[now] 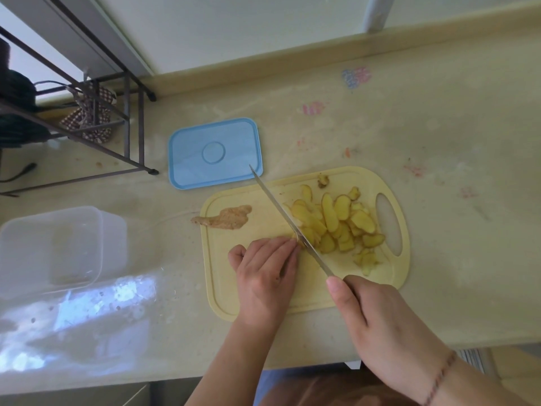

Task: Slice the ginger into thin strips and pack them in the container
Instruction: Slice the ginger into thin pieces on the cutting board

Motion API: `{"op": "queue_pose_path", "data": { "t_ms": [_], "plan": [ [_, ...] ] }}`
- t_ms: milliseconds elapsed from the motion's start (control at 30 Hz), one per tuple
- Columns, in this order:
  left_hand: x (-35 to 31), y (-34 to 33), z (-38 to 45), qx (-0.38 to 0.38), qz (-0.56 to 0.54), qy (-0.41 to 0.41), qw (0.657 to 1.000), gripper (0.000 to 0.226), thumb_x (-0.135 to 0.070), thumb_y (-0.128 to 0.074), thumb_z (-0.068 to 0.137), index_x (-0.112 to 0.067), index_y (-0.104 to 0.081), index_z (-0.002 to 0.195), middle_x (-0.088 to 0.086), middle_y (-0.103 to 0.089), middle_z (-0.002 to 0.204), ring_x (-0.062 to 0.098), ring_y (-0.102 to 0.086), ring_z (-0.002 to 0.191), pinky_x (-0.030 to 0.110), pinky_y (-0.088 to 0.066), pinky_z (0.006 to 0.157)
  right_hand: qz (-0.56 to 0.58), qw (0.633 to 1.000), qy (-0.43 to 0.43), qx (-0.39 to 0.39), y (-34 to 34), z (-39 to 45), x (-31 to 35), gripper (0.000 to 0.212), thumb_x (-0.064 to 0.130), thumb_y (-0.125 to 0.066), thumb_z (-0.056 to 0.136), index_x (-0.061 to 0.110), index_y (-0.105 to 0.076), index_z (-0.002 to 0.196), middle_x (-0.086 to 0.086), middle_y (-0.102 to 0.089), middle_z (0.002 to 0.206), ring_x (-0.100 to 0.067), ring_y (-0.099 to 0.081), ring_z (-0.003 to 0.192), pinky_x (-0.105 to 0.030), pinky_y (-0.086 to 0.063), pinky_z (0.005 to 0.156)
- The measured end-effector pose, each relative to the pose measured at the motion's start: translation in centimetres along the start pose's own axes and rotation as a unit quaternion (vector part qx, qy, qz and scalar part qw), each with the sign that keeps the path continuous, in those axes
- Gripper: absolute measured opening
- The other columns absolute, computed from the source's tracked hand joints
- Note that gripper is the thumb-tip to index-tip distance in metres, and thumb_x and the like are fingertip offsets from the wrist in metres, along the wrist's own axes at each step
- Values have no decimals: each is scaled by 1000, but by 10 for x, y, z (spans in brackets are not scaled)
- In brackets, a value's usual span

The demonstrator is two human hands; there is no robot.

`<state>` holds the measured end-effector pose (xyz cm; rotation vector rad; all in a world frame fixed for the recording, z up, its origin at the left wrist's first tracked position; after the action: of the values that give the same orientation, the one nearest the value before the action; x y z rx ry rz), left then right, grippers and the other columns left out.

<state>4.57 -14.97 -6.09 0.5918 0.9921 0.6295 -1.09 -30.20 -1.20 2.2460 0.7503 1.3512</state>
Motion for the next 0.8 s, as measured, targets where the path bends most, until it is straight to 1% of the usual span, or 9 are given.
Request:
{"op": "queue_pose_path", "data": {
  "t_ms": [133, 267, 400, 567, 667, 733, 800],
  "plan": [
    [1, 0, -1, -1, -4, -6, 1000, 6, -16, -76, 89, -16, -81, 88, -8, -76, 96, 10, -69, 87, 34, -32, 78, 8, 1000, -8, 7, 1, 1, -2, 59, 67, -16, 82, 18, -42, 61, 1, -42, 47, -11, -48, 55, -25, -35, 52],
    [1, 1, -1, -7, -4, -12, 1000, 12, -19, -71, 92, -17, -81, 87, -8, -76, 96, 9, -69, 87, 37, -33, 76, -1, 1000, -11, 10, 0, 3, -1, 58, 66, -15, 82, 19, -43, 62, 0, -43, 49, -10, -49, 58, -27, -36, 55],
    [2, 1, -1, -11, -4, -12, 1000, 10, -18, -73, 91, -17, -81, 86, -9, -76, 96, 10, -69, 87, 43, -36, 72, 7, 1000, -22, 18, -1, 5, -3, 59, 65, -15, 82, 18, -44, 62, -2, -46, 50, -10, -50, 59, -28, -38, 58],
    [-1, 0, -1, 1, -6, -25, 1000, 7, -15, -75, 89, -17, -81, 87, -8, -76, 97, 11, -69, 86, 42, -35, 73, 4, 1000, -21, 17, -7, 17, -6, 60, 67, -13, 80, 19, -43, 61, 3, -43, 50, -11, -44, 50, -25, -36, 55],
    [0, 0, 0, -8, -5, -13, 1000, 5, -14, -77, 87, -17, -81, 85, -8, -76, 96, 11, -69, 85, 42, -36, 73, 23, 1000, -18, 0, -8, 14, -10, 62, 66, -14, 86, 18, -44, 60, -1, -47, 50, -15, -48, 53, -28, -38, 56],
    [1, 0, 0, -15, 0, -8, 1000, 5, -13, -78, 86, -17, -81, 84, -8, -76, 95, 12, -69, 85, 42, -37, 72, 33, 999, -14, -6, -9, 7, -14, 66, 70, -14, 88, 19, -44, 60, -2, -50, 52, -16, -49, 53, -30, -39, 55],
    [2, 0, -1, -16, -4, -10, 1000, 5, -12, -79, 86, -16, -81, 84, -8, -76, 95, 12, -68, 85, 43, -38, 72, 35, 999, -18, -4, -8, 3, -16, 67, 75, -13, 83, 20, -43, 59, 0, -50, 52, -16, -48, 50, -32, -39, 54]
  ]
}}
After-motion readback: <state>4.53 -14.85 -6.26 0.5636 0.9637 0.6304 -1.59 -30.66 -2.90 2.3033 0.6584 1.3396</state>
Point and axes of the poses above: each hand's wrist, its own z-axis towards the middle knuckle, its own y-axis out of the back of the hand, x = y × z, the point moved 7 cm from there along z, towards the middle knuckle
